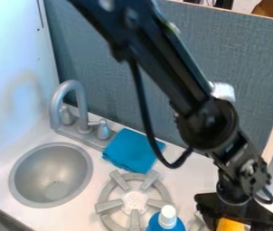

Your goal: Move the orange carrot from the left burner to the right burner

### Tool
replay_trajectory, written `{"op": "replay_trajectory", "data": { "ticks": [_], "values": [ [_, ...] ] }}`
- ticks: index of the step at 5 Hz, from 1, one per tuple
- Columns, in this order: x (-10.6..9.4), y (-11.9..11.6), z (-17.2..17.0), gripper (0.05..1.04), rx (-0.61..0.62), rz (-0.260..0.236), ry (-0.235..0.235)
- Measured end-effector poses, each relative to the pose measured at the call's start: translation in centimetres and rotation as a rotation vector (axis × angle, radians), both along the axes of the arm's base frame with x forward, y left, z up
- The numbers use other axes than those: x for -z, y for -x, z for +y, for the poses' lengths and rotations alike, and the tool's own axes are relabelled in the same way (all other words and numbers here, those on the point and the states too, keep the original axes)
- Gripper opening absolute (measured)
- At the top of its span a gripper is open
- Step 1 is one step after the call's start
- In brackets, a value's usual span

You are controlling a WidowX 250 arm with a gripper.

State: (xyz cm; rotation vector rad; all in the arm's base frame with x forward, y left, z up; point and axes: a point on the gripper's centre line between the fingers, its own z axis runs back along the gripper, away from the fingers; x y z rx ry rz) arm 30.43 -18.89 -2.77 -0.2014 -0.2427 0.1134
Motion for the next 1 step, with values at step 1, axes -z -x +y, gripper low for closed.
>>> {"op": "replay_trajectory", "data": {
  "ticks": [1],
  "values": [
    [-2.77,0.24,1.78,1.003,0.032,-0.055,0.005]
  ]
}}
